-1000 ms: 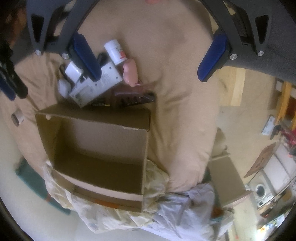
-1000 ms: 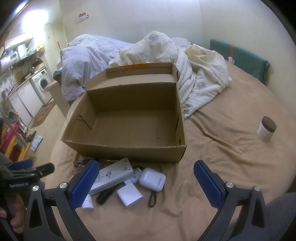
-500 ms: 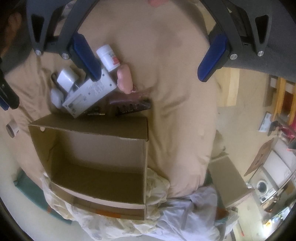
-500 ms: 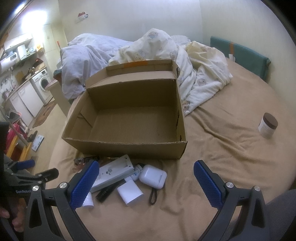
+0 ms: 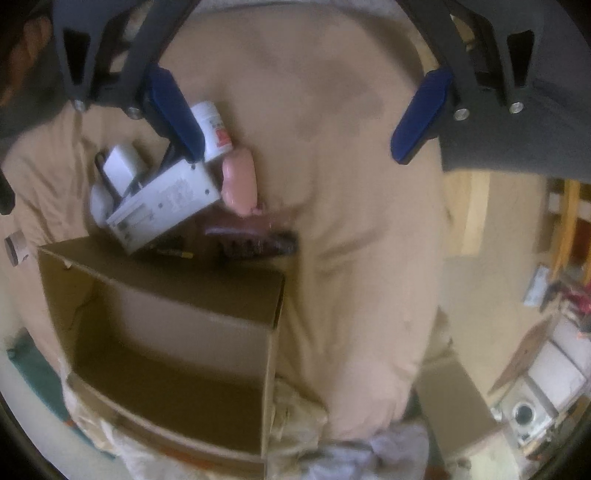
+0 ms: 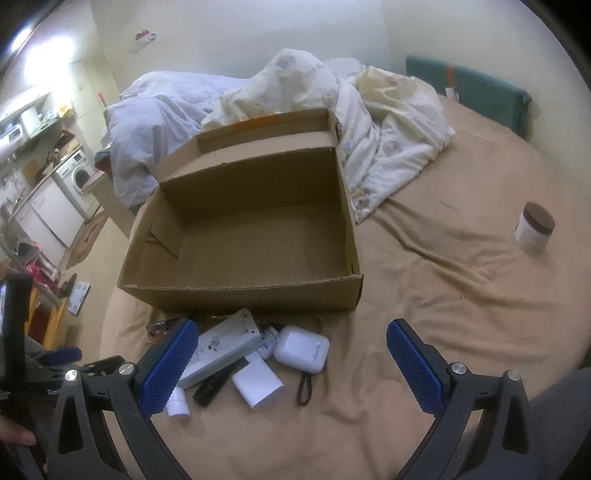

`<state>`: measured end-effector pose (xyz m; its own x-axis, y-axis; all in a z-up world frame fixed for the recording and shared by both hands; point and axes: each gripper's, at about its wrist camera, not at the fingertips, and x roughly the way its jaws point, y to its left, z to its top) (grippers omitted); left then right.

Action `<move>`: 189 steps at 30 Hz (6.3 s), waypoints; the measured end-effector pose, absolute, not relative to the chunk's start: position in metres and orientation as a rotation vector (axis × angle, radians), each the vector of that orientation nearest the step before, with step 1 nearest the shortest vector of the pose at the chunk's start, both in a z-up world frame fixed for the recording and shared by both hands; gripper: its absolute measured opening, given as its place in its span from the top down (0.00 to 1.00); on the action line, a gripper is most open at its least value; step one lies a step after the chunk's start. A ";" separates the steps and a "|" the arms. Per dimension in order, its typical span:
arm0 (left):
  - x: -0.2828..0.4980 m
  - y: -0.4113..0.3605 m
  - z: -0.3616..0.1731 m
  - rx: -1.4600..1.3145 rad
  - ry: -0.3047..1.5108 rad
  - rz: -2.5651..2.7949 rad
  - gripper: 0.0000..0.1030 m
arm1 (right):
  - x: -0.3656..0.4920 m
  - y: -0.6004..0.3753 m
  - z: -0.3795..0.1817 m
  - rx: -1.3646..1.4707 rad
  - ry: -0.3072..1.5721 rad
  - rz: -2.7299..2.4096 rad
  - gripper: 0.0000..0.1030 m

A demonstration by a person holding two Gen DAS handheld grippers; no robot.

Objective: Organize rigid objects
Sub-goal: 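Lower the left gripper onto the white pill bottle and close it, then grasp the white earbud case with the right gripper while the left gripper carries the pill bottle, then lower the pill bottle and earbud case into the box and open both grippers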

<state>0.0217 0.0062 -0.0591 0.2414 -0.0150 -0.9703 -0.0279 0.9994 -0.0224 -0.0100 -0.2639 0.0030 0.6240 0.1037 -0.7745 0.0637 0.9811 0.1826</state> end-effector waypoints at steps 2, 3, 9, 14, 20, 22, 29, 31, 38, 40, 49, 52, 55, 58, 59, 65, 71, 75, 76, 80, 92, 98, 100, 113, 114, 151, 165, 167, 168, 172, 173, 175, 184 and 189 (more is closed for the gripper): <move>0.023 0.003 -0.072 -0.059 1.381 -0.009 0.23 | -0.008 -0.267 0.000 0.212 0.916 0.020 0.00; 0.023 0.000 -0.079 -0.071 1.413 -0.018 0.28 | -0.007 -0.268 -0.001 0.220 0.924 0.022 0.00; 0.016 -0.028 -0.102 -0.139 1.501 -0.099 0.46 | -0.003 -0.272 -0.005 0.254 0.954 0.024 0.00; 0.017 -0.039 -0.115 -0.162 1.526 -0.078 0.54 | -0.002 -0.276 -0.008 0.278 0.970 0.017 0.00; 0.016 -0.041 -0.125 -0.165 1.558 -0.077 0.77 | 0.001 -0.284 -0.011 0.315 0.990 0.012 0.00; 0.010 -0.037 -0.114 -0.158 1.543 -0.058 0.77 | 0.006 -0.293 -0.014 0.386 1.016 0.064 0.00; -0.008 -0.011 -0.066 -0.111 1.486 -0.077 0.77 | 0.022 -0.316 -0.044 0.592 1.179 0.121 0.36; -0.007 -0.005 -0.054 -0.080 1.460 -0.084 0.77 | 0.027 -0.312 -0.056 0.599 1.238 0.116 0.36; 0.021 -0.008 -0.036 -0.020 1.429 -0.122 0.77 | 0.043 -0.305 -0.093 0.628 1.359 0.053 0.36; 0.028 -0.012 -0.034 -0.012 1.425 -0.139 0.77 | 0.046 -0.305 -0.101 0.649 1.369 0.024 0.36; 0.043 -0.023 -0.043 0.023 1.435 -0.160 0.77 | 0.056 -0.301 -0.141 0.747 1.431 0.080 0.36; 0.046 -0.026 -0.047 0.031 1.443 -0.158 0.77 | 0.057 -0.287 -0.136 0.619 1.435 0.087 0.44; 0.047 -0.028 -0.051 0.038 1.447 -0.156 0.77 | 0.051 -0.279 -0.129 0.584 1.436 0.104 0.44; 0.048 -0.030 -0.051 0.038 1.450 -0.156 0.77 | 0.043 -0.279 -0.123 0.598 1.415 0.131 0.44; 0.048 -0.031 -0.050 0.044 1.445 -0.155 0.77 | 0.039 -0.280 -0.119 0.595 1.416 0.136 0.44; 0.053 -0.032 -0.033 0.032 1.404 -0.158 0.77 | 0.023 -0.279 -0.082 0.600 1.365 0.165 0.44; 0.068 -0.032 -0.009 0.043 1.367 -0.164 0.77 | 0.029 -0.286 -0.043 0.561 1.294 0.206 0.44; 0.086 -0.025 0.012 0.019 1.365 -0.142 0.77 | 0.037 -0.294 -0.011 0.491 1.238 0.199 0.44; 0.090 -0.023 0.018 0.020 1.356 -0.132 0.77 | 0.040 -0.294 -0.004 0.481 1.229 0.193 0.44; 0.095 -0.027 0.036 0.026 1.350 -0.126 0.77 | 0.044 -0.296 0.012 0.454 1.222 0.204 0.44; 0.115 -0.038 0.052 0.086 1.331 -0.091 0.77 | 0.048 -0.306 0.037 0.576 1.165 0.257 0.44; 0.124 -0.048 0.020 0.050 1.319 -0.142 0.77 | 0.065 -0.305 0.034 0.555 1.138 0.275 0.44; 0.129 -0.052 0.006 0.033 1.338 -0.153 0.77 | 0.075 -0.301 0.024 0.546 1.139 0.277 0.44; 0.168 -0.076 -0.028 0.040 1.313 -0.184 0.77 | 0.146 -0.265 -0.035 0.405 1.270 0.236 0.44; 0.170 -0.076 -0.032 0.037 1.319 -0.164 0.77 | 0.149 -0.264 -0.039 0.394 1.281 0.222 0.44; 0.186 -0.098 -0.061 0.065 1.379 -0.140 0.15 | 0.157 -0.275 -0.030 0.383 1.246 0.090 0.03; 0.153 -0.077 -0.012 0.025 1.302 -0.130 0.15 | 0.127 -0.274 -0.007 0.409 1.166 0.095 0.00; 0.145 -0.066 -0.003 0.001 1.287 -0.128 0.15 | 0.121 -0.272 -0.004 0.406 1.163 0.104 0.00; 0.144 -0.060 -0.002 -0.004 1.282 -0.127 0.15 | 0.118 -0.271 -0.003 0.408 1.163 0.111 0.00; 0.124 -0.042 0.010 -0.024 1.255 -0.121 0.15 | 0.102 -0.270 0.004 0.415 1.148 0.123 0.00; 0.121 -0.038 0.011 -0.031 1.253 -0.120 0.15 | 0.098 -0.269 0.005 0.412 1.146 0.127 0.00; 0.114 -0.026 0.008 -0.042 1.255 -0.114 0.15 | 0.089 -0.266 0.006 0.400 1.142 0.133 0.00; 0.111 -0.002 -0.020 -0.068 1.301 -0.089 0.15 | 0.064 -0.260 -0.014 0.398 1.191 0.118 0.00; 0.111 -0.005 -0.025 -0.083 1.306 -0.107 0.15 | 0.057 -0.259 -0.023 0.397 1.214 0.084 0.00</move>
<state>0.1106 -0.0047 -0.0246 0.2581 -0.1251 -0.9580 0.0319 0.9921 -0.1209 0.0575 -0.2588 -0.0233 0.3556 0.2726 -0.8940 0.1475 0.9282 0.3417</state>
